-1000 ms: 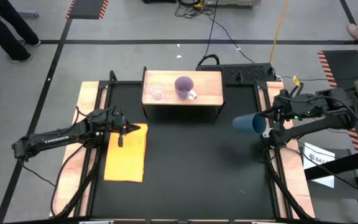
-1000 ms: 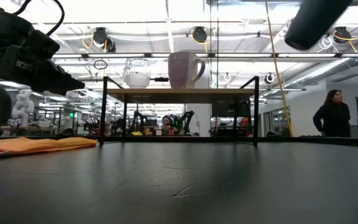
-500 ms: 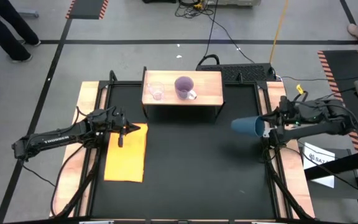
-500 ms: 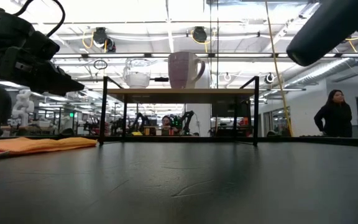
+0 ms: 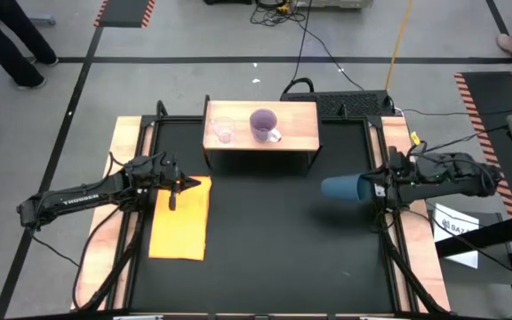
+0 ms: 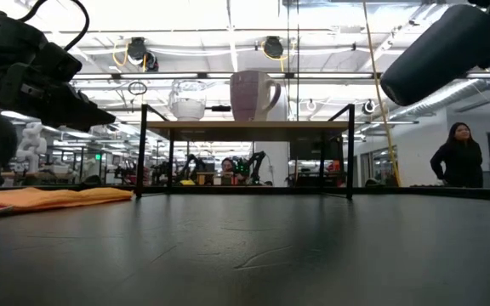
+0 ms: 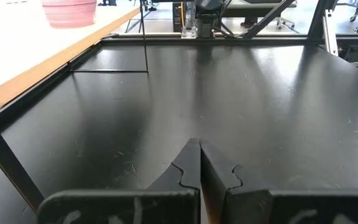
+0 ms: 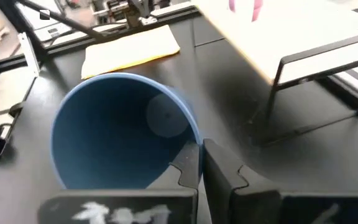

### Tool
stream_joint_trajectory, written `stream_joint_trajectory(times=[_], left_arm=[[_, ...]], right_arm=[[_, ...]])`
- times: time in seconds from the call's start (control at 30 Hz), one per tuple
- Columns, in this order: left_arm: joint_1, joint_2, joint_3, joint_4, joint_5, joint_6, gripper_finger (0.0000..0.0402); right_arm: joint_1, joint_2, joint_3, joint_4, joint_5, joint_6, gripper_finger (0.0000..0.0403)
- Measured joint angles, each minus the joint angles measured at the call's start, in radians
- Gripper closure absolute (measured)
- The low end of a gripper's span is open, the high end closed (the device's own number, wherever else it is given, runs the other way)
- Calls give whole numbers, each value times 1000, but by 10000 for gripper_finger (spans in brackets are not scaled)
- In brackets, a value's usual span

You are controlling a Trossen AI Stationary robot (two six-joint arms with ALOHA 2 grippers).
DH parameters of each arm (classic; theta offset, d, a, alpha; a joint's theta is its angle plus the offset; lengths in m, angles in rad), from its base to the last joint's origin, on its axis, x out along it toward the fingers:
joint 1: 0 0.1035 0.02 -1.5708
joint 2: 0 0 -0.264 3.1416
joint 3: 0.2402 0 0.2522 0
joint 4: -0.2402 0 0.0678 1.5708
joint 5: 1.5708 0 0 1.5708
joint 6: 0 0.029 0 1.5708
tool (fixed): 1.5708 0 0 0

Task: Stack small to large cups/mugs on shelf
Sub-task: Put the blue cup on the shelf

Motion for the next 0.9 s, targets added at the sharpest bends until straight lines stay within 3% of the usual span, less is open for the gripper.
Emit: stream_joint_trajectory(times=[0.9], left_arm=[[0,0,0,0,1,1,401]], right_arm=[[0,-27,-89,85,-50,7,403]])
